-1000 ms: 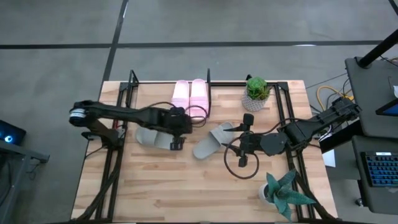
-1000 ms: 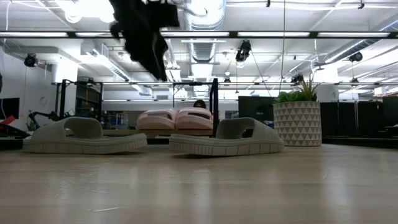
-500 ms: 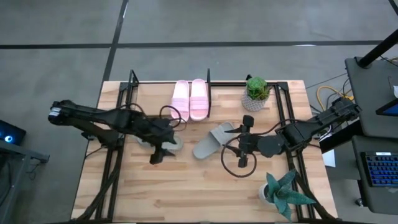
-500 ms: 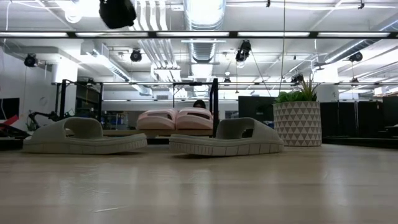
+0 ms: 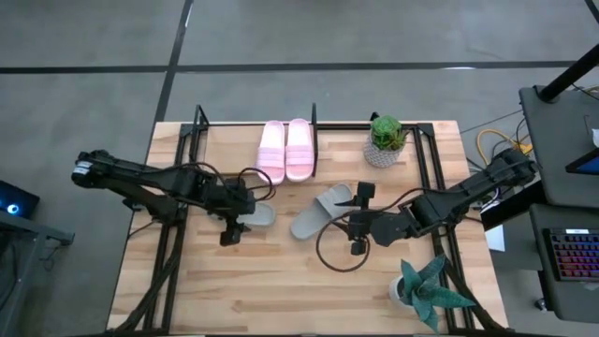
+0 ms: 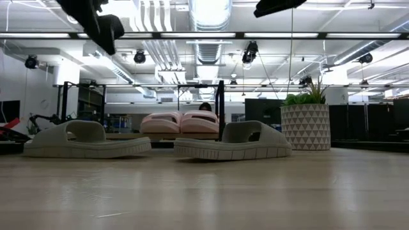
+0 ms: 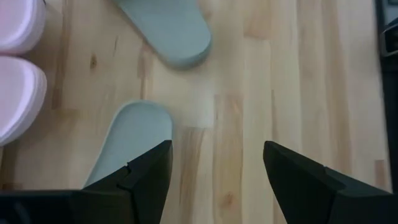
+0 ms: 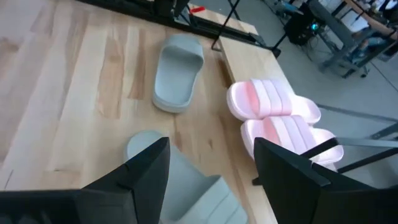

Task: Pick and place slides into the shelf
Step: Put the right gray slipper on the shelf

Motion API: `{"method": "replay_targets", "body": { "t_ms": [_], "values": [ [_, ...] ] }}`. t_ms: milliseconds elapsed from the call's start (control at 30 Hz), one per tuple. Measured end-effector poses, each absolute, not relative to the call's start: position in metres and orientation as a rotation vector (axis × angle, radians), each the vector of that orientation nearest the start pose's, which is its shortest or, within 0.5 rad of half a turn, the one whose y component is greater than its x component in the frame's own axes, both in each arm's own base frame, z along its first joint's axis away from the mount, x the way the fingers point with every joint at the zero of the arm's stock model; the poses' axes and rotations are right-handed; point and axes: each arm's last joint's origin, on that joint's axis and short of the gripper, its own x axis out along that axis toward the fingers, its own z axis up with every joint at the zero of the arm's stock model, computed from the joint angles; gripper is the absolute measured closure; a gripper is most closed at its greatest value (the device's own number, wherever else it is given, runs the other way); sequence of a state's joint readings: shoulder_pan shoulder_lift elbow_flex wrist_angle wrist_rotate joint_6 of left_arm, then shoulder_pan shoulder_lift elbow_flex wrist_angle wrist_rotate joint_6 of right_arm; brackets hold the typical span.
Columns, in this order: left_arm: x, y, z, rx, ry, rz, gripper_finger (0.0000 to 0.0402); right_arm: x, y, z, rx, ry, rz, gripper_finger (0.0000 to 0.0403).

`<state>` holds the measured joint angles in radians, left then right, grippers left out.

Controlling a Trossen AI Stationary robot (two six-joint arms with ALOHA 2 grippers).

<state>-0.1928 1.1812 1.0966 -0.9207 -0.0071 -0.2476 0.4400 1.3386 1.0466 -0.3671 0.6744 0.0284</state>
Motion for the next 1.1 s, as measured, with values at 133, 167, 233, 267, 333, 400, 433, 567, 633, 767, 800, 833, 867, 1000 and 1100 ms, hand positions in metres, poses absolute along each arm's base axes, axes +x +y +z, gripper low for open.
{"method": "replay_targets", "body": {
  "t_ms": [133,167,233,267,333,400,433,567,633,767,800,833,867,1000,1100],
  "values": [
    [0.215,-0.042,0.292,-0.116,1.060,-0.034,0.0166,0.269,0.106,0.284,-0.330,0.577,-0.239,0.0179],
    [0.214,-0.041,0.289,-0.115,1.070,-0.033,0.0166,0.270,0.106,0.283,-0.337,0.583,-0.240,0.0179],
    [0.213,-0.041,0.282,-0.111,1.093,-0.028,0.0166,0.273,0.107,0.280,-0.343,0.592,-0.245,0.0179],
    [0.212,-0.041,0.279,-0.111,1.104,-0.026,0.0166,0.275,0.106,0.280,-0.343,0.592,-0.248,0.0179],
    [0.211,-0.041,0.276,-0.116,1.115,-0.019,0.0166,0.279,0.104,0.276,-0.337,0.603,-0.262,0.0179],
    [0.211,-0.041,0.275,-0.117,1.117,-0.016,0.0166,0.284,0.100,0.271,-0.299,0.617,-0.292,0.0179],
    [0.211,-0.041,0.274,-0.121,1.120,-0.013,0.0166,0.287,0.098,0.267,-0.277,0.625,-0.308,0.0179],
    [0.210,-0.040,0.274,-0.114,1.123,-0.017,0.0166,0.298,0.089,0.255,-0.216,0.655,-0.372,0.0179],
    [0.208,-0.040,0.276,-0.102,1.117,-0.026,0.0166,0.305,0.086,0.250,-0.202,0.668,-0.392,0.0179],
    [0.202,-0.039,0.282,-0.094,1.083,-0.039,0.0166,0.321,0.084,0.242,-0.200,0.699,-0.416,0.0179],
    [0.200,-0.039,0.284,-0.096,1.072,-0.040,0.0166,0.325,0.084,0.240,-0.205,0.710,-0.419,0.0179],
    [0.198,-0.038,0.286,-0.097,1.061,-0.040,0.0166,0.329,0.086,0.239,-0.208,0.716,-0.419,0.0179],
    [0.196,-0.038,0.288,-0.098,1.051,-0.040,0.0166,0.333,0.087,0.238,-0.211,0.727,-0.421,0.0179],
    [0.187,-0.036,0.297,-0.102,1.000,-0.038,0.0166,0.345,0.090,0.234,-0.192,0.798,-0.454,0.0179],
    [0.180,-0.033,0.302,-0.093,0.962,-0.016,0.0166,0.352,0.090,0.225,-0.187,0.882,-0.497,0.0179]
  ]
}}
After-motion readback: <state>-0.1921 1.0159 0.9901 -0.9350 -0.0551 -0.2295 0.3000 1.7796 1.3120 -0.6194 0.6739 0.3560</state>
